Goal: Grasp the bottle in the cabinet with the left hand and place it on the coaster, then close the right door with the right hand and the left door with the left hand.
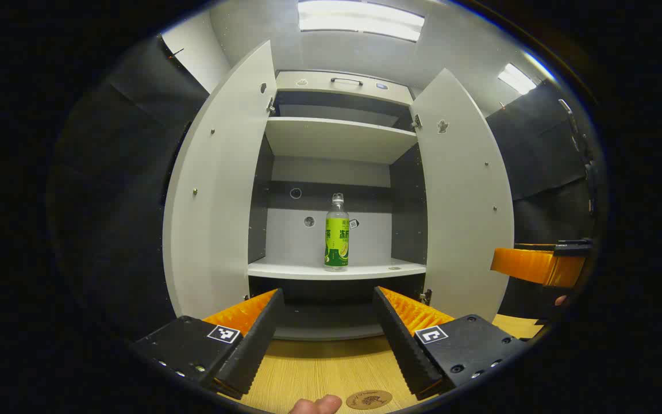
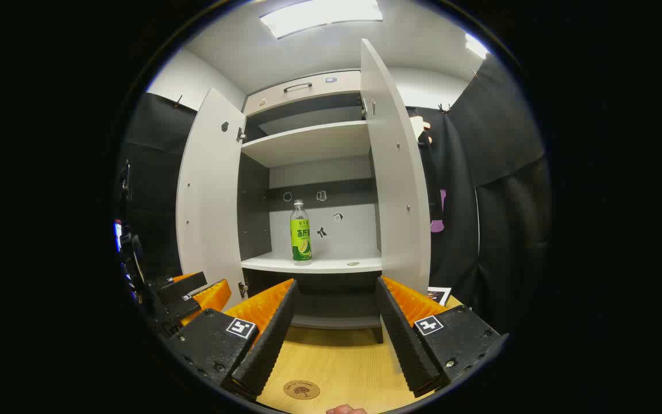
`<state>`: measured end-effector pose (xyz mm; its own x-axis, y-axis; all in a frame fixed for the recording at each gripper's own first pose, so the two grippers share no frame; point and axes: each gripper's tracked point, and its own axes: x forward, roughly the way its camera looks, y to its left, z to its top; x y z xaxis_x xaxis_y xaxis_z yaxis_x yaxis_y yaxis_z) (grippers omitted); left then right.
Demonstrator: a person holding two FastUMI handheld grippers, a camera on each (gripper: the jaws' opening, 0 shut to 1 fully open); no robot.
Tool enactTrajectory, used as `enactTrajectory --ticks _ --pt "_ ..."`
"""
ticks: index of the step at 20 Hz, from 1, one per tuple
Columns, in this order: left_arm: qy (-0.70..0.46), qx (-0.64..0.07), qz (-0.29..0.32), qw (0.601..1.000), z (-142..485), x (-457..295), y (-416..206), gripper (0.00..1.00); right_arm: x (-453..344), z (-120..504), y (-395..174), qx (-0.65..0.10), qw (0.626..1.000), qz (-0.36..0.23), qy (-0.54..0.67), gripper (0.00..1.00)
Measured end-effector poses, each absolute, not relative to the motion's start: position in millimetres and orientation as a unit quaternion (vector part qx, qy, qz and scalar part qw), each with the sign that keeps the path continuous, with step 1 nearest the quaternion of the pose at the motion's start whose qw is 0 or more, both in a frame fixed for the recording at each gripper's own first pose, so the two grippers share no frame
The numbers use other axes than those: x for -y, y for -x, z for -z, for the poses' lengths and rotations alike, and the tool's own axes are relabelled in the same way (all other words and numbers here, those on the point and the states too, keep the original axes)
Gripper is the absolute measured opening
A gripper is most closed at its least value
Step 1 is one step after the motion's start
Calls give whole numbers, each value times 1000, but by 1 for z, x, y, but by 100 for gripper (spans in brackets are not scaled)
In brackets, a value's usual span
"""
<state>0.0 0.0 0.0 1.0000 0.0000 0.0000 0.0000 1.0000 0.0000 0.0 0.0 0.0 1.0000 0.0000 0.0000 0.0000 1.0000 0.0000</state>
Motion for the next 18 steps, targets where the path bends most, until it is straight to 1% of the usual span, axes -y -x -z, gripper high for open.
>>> enactTrajectory --ticks 12,18 --pt "15 -14 -3 1000 10 1 4 94 -1 2 5 -7 1000 -4 9 83" --pt "15 -8 -12 1000 8 -8 4 94 -5 6 4 -12 1000 -7 11 83"
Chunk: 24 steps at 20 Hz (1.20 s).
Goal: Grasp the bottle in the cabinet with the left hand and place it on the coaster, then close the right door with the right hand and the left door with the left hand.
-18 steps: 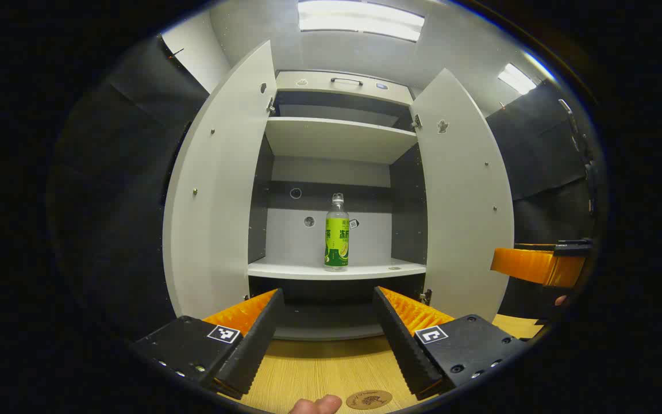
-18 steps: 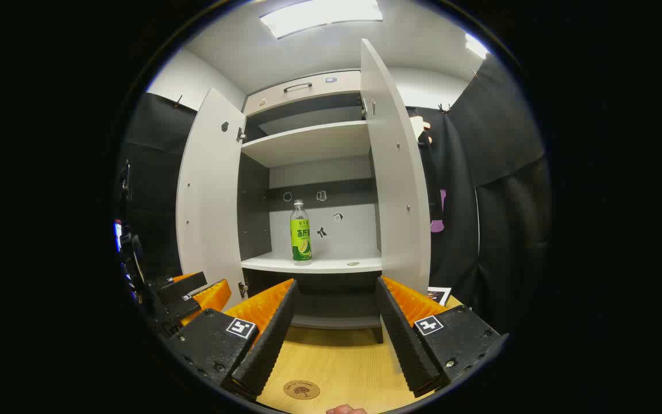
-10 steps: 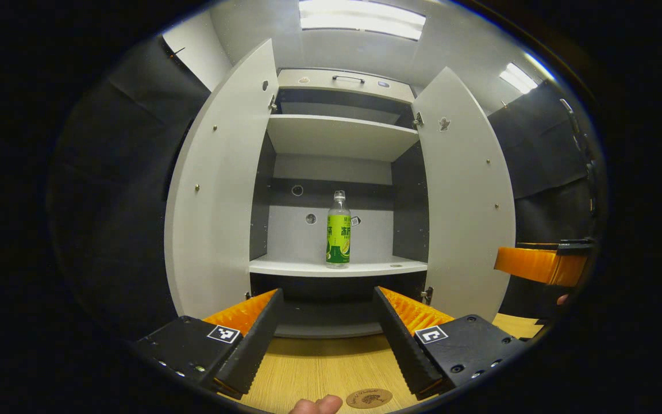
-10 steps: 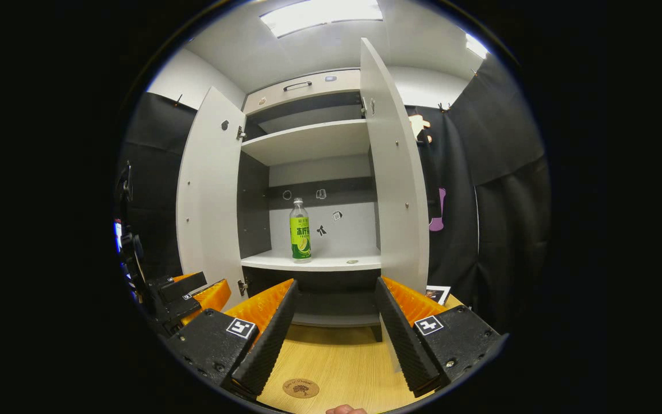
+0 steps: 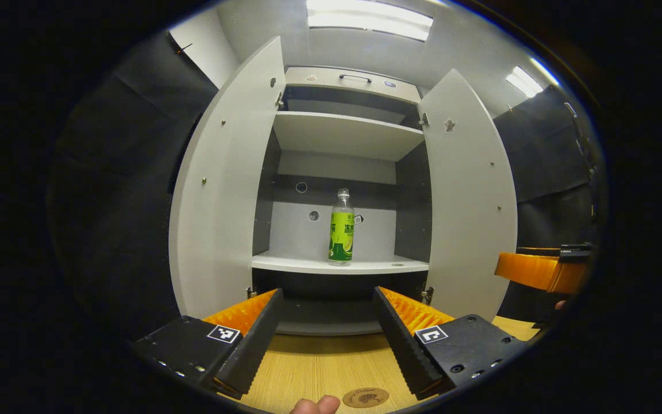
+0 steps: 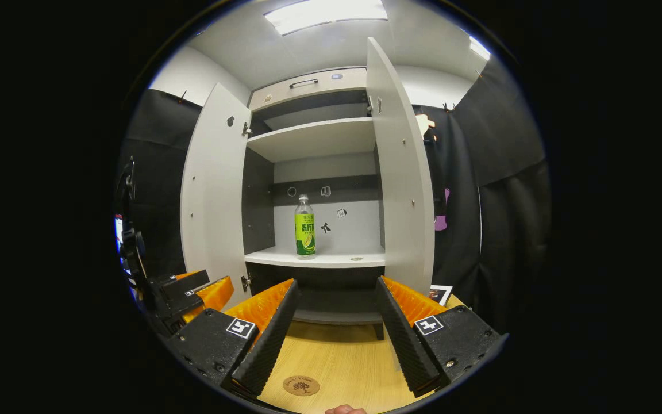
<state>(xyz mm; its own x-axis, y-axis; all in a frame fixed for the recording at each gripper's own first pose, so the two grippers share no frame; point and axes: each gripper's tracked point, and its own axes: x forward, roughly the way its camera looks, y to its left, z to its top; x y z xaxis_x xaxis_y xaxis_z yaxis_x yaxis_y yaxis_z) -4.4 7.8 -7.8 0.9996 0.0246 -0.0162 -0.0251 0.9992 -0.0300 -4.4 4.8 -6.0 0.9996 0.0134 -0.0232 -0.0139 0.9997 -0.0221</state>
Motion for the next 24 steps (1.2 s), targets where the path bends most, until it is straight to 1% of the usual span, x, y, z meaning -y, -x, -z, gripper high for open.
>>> enactTrajectory --ticks 9,14,18,24 --pt "19 -24 -16 999 16 -15 -2 94 -4 11 0 -16 1000 -2 10 83" --pt "26 -24 0 999 11 -11 -19 95 -4 8 -4 -14 1000 -1 20 83" --pt "45 -12 32 998 -7 -2 -58 95 0 6 -7 -13 1000 4 28 83" --pt "47 3 77 996 -38 12 -143 95 6 1 -6 -7 999 18 30 83"
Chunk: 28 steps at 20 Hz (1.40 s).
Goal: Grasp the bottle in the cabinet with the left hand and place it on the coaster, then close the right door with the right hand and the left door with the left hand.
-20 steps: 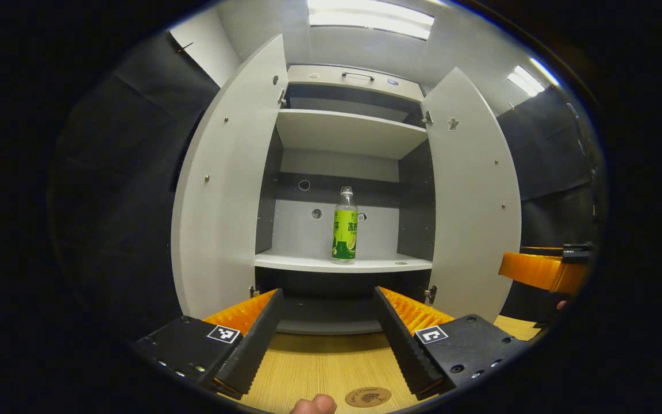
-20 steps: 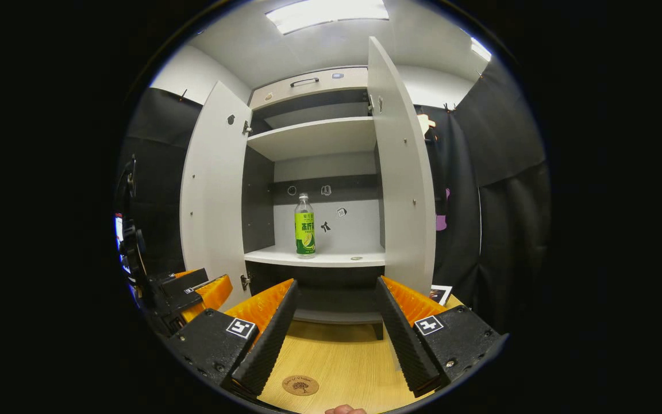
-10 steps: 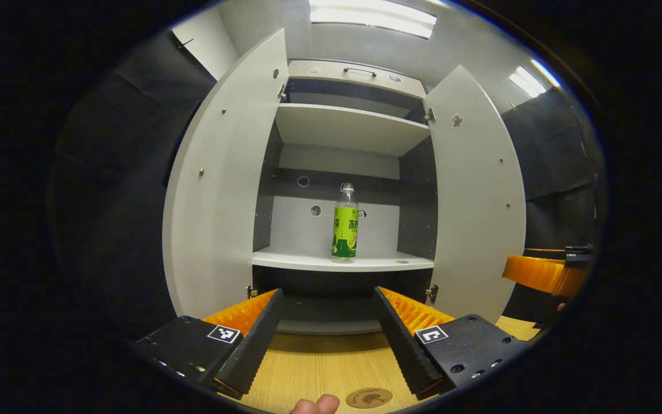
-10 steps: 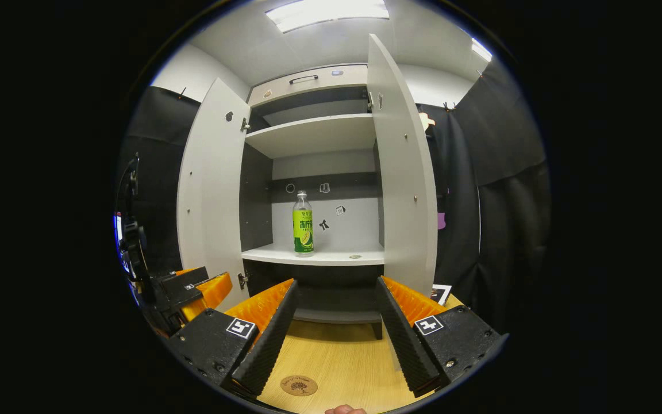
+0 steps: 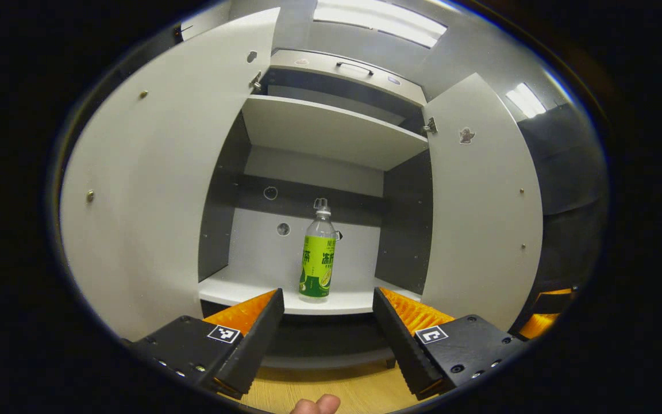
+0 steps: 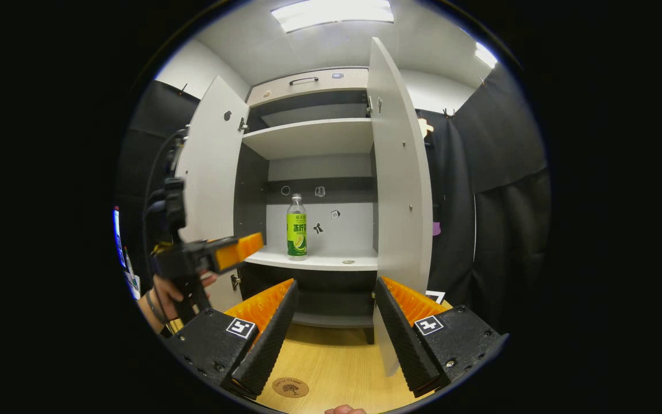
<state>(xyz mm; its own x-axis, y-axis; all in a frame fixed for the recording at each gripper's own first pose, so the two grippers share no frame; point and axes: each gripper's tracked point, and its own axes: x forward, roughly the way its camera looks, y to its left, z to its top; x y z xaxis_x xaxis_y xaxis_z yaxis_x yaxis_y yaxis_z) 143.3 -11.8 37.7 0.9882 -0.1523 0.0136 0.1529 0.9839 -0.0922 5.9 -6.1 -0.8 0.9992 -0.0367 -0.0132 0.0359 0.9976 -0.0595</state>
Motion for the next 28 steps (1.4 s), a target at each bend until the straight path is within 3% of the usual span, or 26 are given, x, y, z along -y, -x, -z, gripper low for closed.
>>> enactTrajectory --ticks 5,13,17,18,19,22,25,28 --pt "52 -22 94 994 -35 22 -222 95 15 4 -7 -10 999 33 28 83" --pt "55 -55 58 995 -20 16 -328 95 30 4 -16 -19 999 48 18 83" --pt "41 -62 35 997 -13 3 -355 95 36 6 -15 -19 998 52 12 83" --pt "38 -63 32 997 -13 3 -359 90 39 6 -15 -20 998 55 10 83" --pt "35 -64 28 997 -12 2 -360 95 41 8 -14 -21 998 57 8 83" --pt "25 -67 12 997 -12 0 -363 95 44 8 -12 -22 998 59 3 83" --pt "15 -57 1 998 -14 -12 -364 76 53 7 -9 -19 997 70 13 83" --pt "26 -48 11 998 -23 -12 -353 74 58 10 -6 -21 997 76 12 83"
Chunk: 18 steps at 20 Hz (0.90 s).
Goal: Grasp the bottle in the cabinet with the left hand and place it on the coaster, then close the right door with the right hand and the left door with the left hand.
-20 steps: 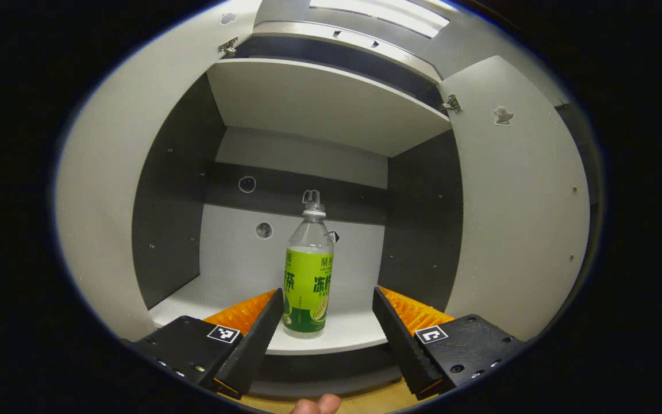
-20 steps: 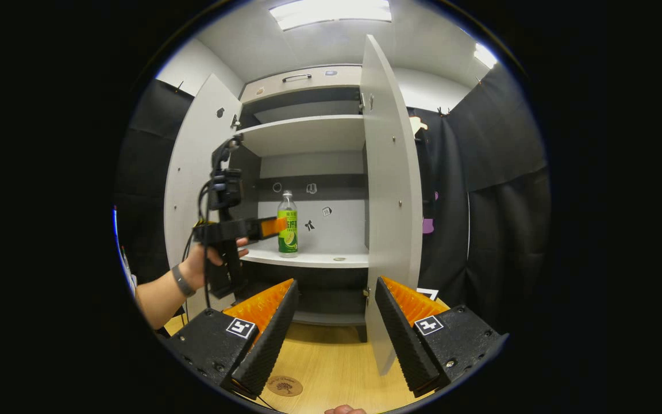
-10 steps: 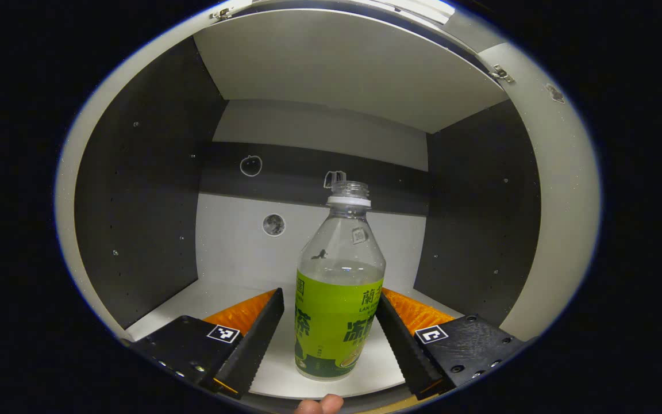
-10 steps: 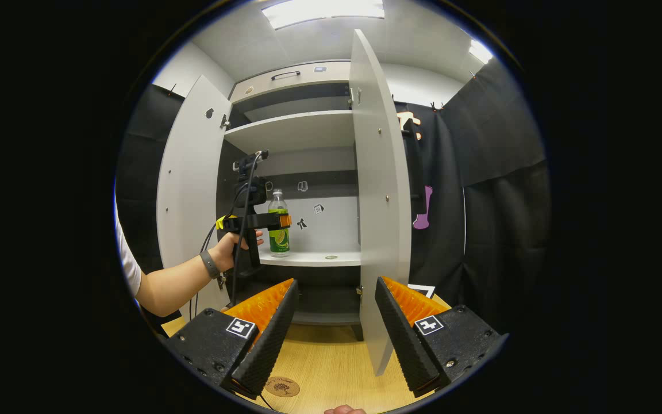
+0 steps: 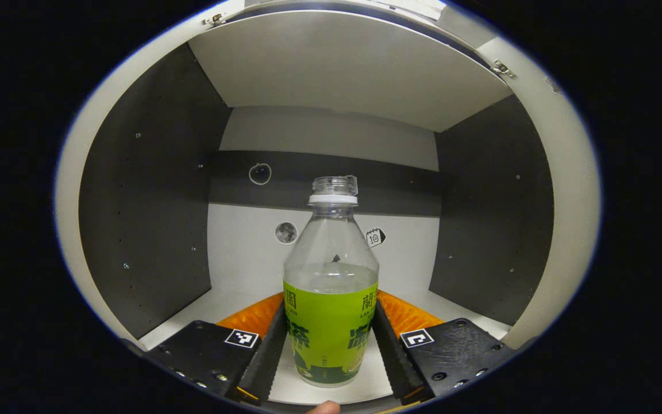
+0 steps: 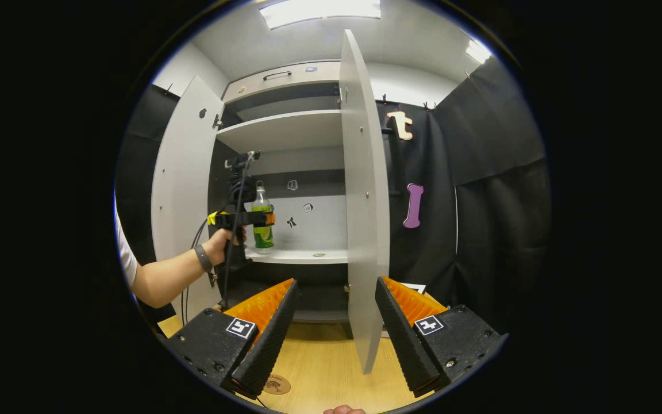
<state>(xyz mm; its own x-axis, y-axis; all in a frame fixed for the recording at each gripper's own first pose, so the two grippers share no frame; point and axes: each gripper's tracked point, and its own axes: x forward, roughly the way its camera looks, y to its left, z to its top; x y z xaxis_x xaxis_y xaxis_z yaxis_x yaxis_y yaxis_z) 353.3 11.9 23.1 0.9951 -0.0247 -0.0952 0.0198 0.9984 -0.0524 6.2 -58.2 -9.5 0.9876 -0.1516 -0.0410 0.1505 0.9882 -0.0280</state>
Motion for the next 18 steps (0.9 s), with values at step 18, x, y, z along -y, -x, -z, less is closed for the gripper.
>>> enactTrajectory --ticks 18 --pt "17 -19 87 996 -48 14 -202 74 14 -6 -13 -14 1000 10 22 83"
